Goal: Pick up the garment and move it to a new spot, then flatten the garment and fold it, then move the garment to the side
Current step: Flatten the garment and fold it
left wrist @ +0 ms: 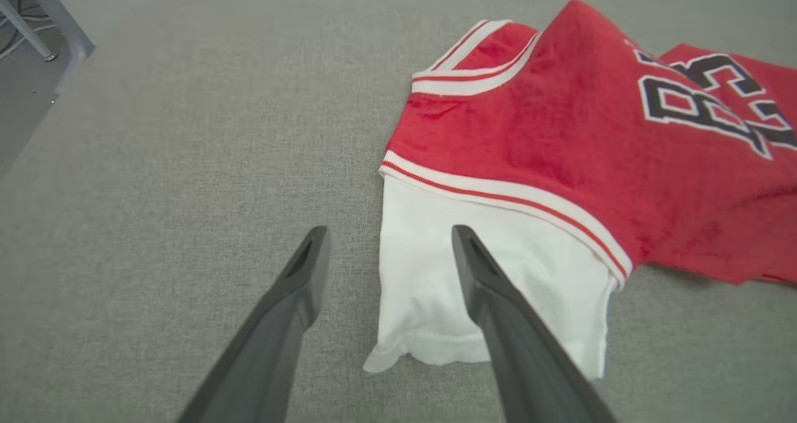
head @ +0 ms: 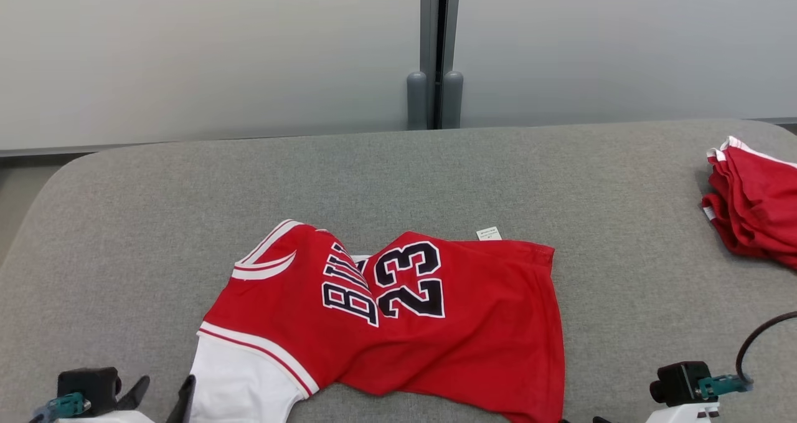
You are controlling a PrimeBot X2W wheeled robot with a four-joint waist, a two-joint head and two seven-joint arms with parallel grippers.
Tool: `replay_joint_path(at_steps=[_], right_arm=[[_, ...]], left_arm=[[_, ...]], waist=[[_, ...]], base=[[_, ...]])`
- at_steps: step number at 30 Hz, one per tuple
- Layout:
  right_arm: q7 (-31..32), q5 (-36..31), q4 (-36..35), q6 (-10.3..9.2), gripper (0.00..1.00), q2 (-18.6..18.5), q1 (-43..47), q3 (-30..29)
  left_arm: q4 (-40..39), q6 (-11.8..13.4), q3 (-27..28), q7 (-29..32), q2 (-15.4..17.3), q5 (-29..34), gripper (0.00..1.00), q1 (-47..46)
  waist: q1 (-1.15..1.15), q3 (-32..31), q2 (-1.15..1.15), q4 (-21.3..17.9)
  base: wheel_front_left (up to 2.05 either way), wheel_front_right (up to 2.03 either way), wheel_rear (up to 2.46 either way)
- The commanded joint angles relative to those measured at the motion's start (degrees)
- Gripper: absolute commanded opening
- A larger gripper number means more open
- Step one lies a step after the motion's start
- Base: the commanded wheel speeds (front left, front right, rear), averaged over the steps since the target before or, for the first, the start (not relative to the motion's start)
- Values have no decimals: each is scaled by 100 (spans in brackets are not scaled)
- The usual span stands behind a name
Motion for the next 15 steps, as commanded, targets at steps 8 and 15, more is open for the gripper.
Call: replay_joint_path(at_steps=[8,15], right_arm=[[192,-135,182,3,100,371,-101,131],[66,-74,483,3,100,497,-294,367]], left_arm=[[136,-252,-190,665,105,-358,100,-121],[630,-409,-215,830,138,-555,100,-267]], waist=[[0,270,0,64],[0,359,0,41]], base=[[0,0,0],[0,0,0]])
